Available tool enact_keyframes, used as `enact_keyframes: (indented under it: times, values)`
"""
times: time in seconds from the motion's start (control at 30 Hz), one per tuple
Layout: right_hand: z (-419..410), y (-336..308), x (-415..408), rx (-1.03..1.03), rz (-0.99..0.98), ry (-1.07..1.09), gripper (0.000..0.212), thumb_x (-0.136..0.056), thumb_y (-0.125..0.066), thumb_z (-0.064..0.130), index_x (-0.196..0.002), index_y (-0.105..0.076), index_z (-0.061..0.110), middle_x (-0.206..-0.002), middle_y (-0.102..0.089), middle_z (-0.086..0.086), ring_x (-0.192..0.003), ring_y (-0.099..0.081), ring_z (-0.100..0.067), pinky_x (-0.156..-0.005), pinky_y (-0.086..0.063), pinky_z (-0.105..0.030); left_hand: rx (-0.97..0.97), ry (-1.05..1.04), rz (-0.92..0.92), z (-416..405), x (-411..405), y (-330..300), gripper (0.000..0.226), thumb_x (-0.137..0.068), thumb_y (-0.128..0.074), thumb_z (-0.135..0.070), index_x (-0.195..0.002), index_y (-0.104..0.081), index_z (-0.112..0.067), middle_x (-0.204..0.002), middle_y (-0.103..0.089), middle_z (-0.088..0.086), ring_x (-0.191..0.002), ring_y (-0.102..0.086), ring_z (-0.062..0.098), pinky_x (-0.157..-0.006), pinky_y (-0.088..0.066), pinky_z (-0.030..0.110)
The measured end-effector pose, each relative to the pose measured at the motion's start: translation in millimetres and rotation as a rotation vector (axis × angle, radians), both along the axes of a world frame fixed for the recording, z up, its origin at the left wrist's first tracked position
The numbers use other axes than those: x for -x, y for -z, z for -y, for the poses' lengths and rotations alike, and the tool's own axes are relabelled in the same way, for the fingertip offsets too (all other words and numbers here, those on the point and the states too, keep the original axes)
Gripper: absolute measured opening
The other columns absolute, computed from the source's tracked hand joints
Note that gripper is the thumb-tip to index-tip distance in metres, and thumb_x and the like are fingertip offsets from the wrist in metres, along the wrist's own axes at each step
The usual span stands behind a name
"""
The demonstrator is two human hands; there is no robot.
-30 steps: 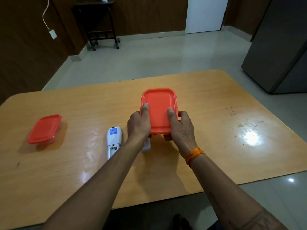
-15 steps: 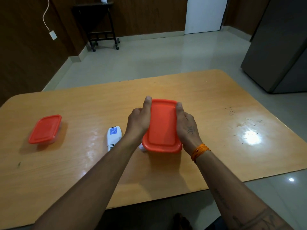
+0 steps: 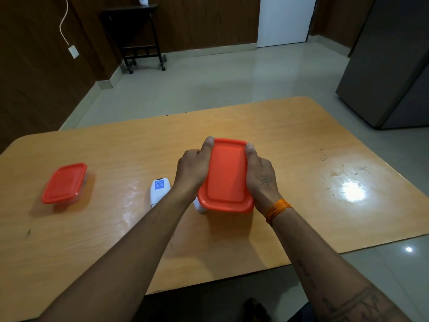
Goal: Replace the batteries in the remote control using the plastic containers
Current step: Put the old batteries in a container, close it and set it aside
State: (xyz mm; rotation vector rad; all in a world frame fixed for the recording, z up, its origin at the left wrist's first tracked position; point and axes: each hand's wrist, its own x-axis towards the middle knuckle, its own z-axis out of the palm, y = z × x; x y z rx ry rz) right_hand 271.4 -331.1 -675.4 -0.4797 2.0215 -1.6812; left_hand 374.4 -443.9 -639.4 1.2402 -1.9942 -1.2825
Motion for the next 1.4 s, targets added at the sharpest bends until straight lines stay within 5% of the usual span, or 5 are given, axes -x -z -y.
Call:
enact_keyframes:
  times: [0.43, 0.6, 0.77, 1.03, 1.4]
  values:
    - [-36, -8, -15, -0.168, -0.167, -0.069, 0.059, -0.098, -0.043, 0.071, -0.134, -0.044, 0.024, -0.109, -0.066, -0.001, -0.091, -0.072, -0.024, -0.071, -0.066, -0.045, -0.130, -0.144, 0.015, -20, 1, 14, 0.065, -0.102, -0.032, -0.070, -0.083, -0.061, -0.015, -0.093, -0.069, 0.012, -0.081, -0.066, 0.029, -0.078, -0.057, 0.043]
    - [-48, -13, 0, -0.056, -0.060, 0.052, 0.035, -0.102, -0.056, 0.046, -0.127, -0.047, 0.023, -0.102, -0.060, 0.006, -0.087, -0.070, -0.020, -0.065, -0.067, -0.044, -0.094, -0.003, -0.103, -22, 15, 5, 0.050, -0.097, -0.055, -0.065, -0.079, -0.063, -0.019, -0.085, -0.068, -0.002, -0.078, -0.062, 0.020, -0.063, -0.046, 0.032]
    - [-54, -10, 32, 0.013, 0.072, 0.148, 0.017, -0.103, -0.058, 0.027, -0.119, -0.055, 0.022, -0.113, -0.067, -0.010, -0.089, -0.073, -0.025, -0.064, -0.067, -0.040, -0.235, 0.117, -0.201, -31, 29, 12, 0.043, -0.077, -0.073, -0.053, -0.108, -0.073, -0.023, -0.108, -0.077, 0.000, -0.101, -0.074, 0.023, -0.089, -0.063, 0.051]
    - [-52, -15, 116, 0.026, 0.024, 0.055, 0.050, -0.100, -0.053, 0.014, -0.149, -0.055, 0.023, -0.123, -0.069, -0.008, -0.107, -0.068, -0.028, -0.088, -0.062, -0.047, -0.339, 0.198, -0.286, -27, 96, 15, 0.021, -0.087, -0.072, -0.004, -0.106, -0.076, -0.012, -0.098, -0.077, 0.005, -0.092, -0.071, 0.021, -0.082, -0.062, 0.038]
    - [-37, -2, 295, 0.056, -0.028, 0.253, 0.023, -0.092, -0.075, 0.013, -0.115, -0.074, 0.008, -0.105, -0.074, -0.007, -0.097, -0.071, -0.025, -0.082, -0.061, -0.036, -0.279, 0.213, -0.336, -3, 283, 34, 0.020, -0.080, -0.084, -0.003, -0.087, -0.076, -0.020, -0.095, -0.079, 0.006, -0.087, -0.073, 0.026, -0.093, -0.063, 0.044]
